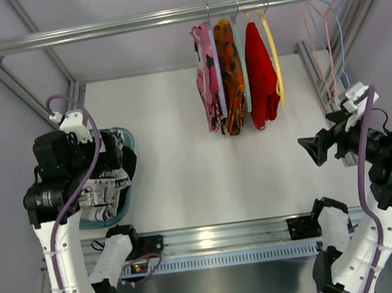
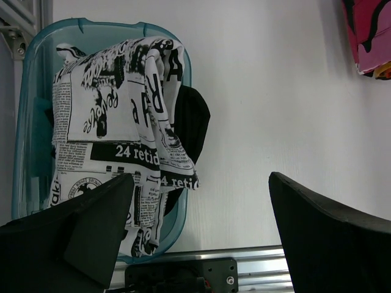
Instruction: Remove the trousers from the hanger
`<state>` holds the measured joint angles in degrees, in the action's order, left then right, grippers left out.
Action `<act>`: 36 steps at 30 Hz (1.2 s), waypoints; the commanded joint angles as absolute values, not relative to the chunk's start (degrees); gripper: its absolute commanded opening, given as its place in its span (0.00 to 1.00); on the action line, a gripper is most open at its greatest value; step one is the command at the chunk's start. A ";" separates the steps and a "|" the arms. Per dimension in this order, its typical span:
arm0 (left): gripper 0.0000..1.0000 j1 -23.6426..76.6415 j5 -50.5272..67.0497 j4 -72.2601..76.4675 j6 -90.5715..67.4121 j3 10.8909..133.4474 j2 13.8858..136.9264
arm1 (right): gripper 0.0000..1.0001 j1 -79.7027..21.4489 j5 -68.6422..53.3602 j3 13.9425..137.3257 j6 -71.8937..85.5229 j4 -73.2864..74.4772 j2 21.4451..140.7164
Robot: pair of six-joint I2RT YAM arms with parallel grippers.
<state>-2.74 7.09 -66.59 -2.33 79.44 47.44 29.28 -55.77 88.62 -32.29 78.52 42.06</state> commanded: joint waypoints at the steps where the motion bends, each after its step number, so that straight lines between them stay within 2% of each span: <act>1: 0.98 -2.90 8.43 -62.67 -4.39 79.28 47.72 | 0.99 29.36 -61.25 92.10 -27.09 83.95 44.29; 8: 0.98 -2.99 9.05 -62.05 -5.19 80.68 49.74 | 0.99 28.13 -64.08 103.77 -17.15 75.34 56.59; 11: 0.98 -3.08 8.53 -61.96 -4.92 80.86 49.75 | 0.99 18.58 -55.06 106.69 -8.28 65.00 60.37; 12: 0.98 -2.99 8.35 -61.96 -4.75 80.77 49.66 | 0.99 8.19 -46.41 107.57 -5.83 63.65 62.12; 13: 0.98 -2.99 8.26 -61.96 -4.75 80.68 49.57 | 0.99 2.78 -42.58 109.41 -4.84 62.68 63.27; 15: 0.98 -2.99 7.65 -62.05 -4.66 80.60 49.40 | 1.00 -8.30 -40.08 110.47 -2.82 60.39 66.08; 17: 0.98 -2.99 6.95 -62.05 -4.57 80.60 49.04 | 0.99 -10.62 -39.73 112.92 -2.29 60.12 68.11; 20: 0.98 -2.99 6.07 -61.96 -4.40 80.16 48.25 | 0.99 -17.91 -32.98 113.21 -0.89 57.67 69.52; 24: 0.98 -3.08 5.89 -61.96 -4.92 79.28 48.16 | 0.99 -31.60 -21.38 111.10 3.60 52.31 70.92; 27: 0.98 -3.08 5.45 -62.05 -5.10 79.36 48.43 | 0.97 -38.21 -18.90 111.09 6.23 51.33 73.55; 36: 0.98 -3.08 5.36 -62.05 -5.10 80.33 48.69 | 0.97 -38.41 -21.90 110.47 15.64 47.90 79.27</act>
